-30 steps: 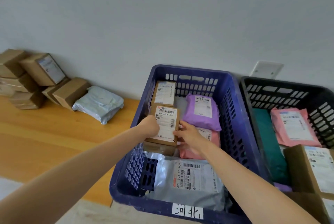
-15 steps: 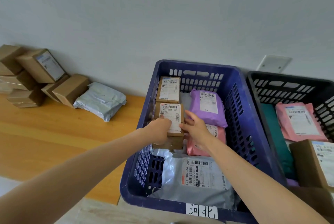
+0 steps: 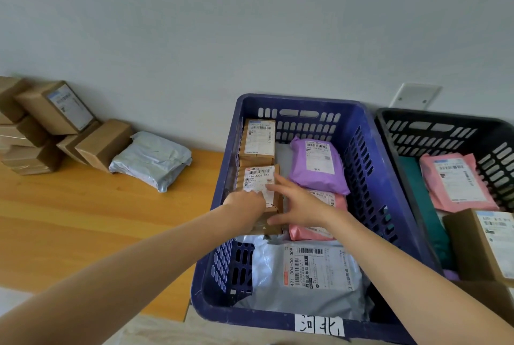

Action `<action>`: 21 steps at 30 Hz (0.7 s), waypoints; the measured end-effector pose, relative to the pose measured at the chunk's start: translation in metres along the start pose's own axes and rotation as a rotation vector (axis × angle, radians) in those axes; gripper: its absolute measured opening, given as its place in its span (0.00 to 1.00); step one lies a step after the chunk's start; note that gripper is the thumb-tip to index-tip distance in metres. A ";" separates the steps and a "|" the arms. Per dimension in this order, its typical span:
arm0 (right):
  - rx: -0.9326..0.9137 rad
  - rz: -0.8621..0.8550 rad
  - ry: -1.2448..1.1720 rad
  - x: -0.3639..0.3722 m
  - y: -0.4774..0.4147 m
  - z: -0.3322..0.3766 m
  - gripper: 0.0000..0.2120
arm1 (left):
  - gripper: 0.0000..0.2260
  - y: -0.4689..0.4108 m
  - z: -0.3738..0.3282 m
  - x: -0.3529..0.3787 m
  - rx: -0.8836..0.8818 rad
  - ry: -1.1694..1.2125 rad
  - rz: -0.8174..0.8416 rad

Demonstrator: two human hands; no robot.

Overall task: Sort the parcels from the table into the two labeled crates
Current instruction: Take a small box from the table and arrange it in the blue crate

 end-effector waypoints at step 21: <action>-0.028 -0.090 0.449 0.020 -0.002 -0.016 0.45 | 0.22 -0.003 -0.005 0.004 0.005 -0.114 0.086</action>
Point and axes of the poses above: each hand's wrist, its own y-axis away from the middle knuckle, its own x-axis out of the palm, z = x × y, the point moved 8 cm from there along -y, towards the middle knuckle, and after that the axes turned 14 degrees about y, right-handed, at the moved point
